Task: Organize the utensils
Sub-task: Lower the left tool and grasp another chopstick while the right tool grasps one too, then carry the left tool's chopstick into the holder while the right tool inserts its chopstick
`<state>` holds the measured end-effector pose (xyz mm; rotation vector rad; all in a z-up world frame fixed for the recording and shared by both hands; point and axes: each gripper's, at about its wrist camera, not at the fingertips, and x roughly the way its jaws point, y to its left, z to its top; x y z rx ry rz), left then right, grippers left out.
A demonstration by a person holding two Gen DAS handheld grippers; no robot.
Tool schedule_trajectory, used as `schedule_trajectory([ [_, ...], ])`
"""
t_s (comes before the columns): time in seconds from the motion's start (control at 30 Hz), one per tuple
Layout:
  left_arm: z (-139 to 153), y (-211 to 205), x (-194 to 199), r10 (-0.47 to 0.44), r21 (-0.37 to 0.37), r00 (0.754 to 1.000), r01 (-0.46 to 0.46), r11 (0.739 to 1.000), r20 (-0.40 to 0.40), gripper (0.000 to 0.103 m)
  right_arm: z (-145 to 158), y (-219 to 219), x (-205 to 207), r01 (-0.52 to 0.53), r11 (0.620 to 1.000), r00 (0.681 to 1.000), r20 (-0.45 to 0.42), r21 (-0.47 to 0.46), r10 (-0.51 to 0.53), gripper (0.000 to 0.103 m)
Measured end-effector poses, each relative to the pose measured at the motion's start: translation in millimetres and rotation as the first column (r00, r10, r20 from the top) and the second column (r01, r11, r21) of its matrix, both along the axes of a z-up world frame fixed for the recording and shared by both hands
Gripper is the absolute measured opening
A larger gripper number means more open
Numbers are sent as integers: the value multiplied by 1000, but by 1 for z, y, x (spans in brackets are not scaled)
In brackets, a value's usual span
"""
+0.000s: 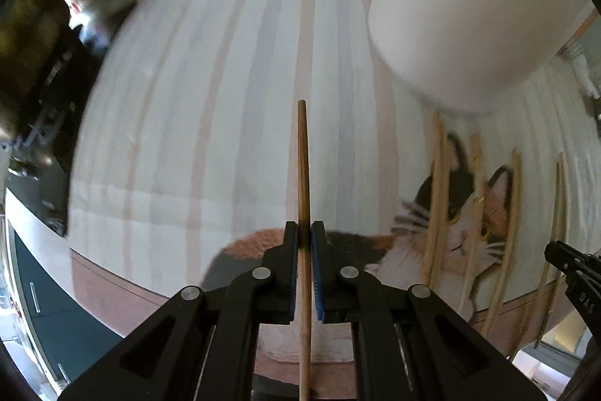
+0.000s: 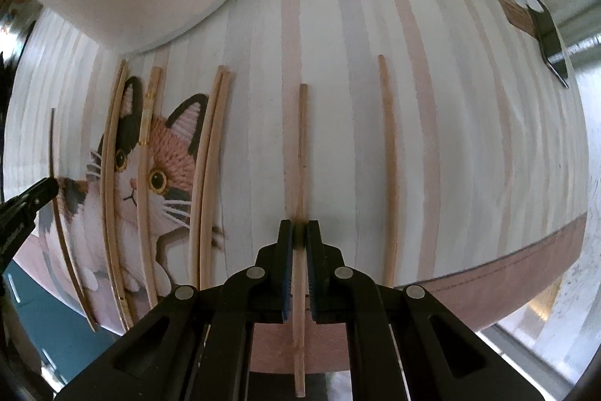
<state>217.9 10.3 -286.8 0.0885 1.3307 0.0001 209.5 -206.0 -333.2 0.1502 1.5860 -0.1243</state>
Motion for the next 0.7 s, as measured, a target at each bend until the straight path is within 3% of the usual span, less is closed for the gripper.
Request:
schedule_trajectory([
  [0.17, 46, 3, -1, 3, 6, 993, -4, 1000, 116, 4, 40, -7, -4, 26, 1000, 992, 125, -8, -24, 7],
  [0.37, 99, 11, 0, 38, -39, 969, -30, 999, 242, 4, 90, -16, -4, 54, 999, 963, 265, -6, -50, 7],
  [0.6, 168, 14, 2, 58, -107, 921, -18, 994, 384, 4, 142, -25, -8, 98, 995, 901, 424, 18, -96, 7],
  [0.7, 204, 16, 6, 87, -161, 897, -18, 987, 432, 4, 173, -29, -1, 113, 993, 856, 503, 34, -115, 7],
])
